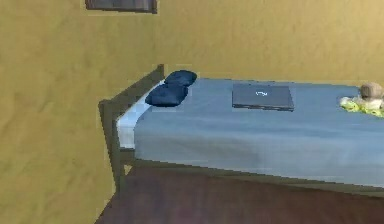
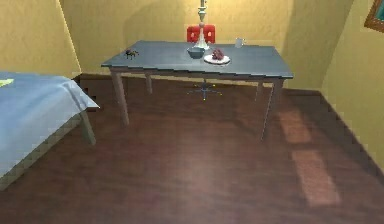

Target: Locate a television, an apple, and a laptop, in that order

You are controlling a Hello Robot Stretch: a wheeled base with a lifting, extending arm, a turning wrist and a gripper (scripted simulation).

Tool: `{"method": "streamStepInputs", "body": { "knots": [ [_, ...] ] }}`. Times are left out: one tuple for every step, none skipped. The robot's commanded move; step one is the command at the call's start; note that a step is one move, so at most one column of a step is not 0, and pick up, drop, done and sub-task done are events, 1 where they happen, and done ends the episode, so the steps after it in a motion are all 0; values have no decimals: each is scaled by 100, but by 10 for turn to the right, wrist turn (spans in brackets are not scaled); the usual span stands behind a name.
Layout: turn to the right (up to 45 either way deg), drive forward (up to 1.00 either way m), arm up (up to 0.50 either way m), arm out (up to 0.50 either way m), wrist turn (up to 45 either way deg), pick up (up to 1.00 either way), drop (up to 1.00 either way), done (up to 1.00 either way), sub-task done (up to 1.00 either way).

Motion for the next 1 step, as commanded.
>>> {"method": "streamStepInputs", "body": {
  "knots": [
    [240, 0, 0, 0, 0, 0, 0, 0, 0]
  ]
}}
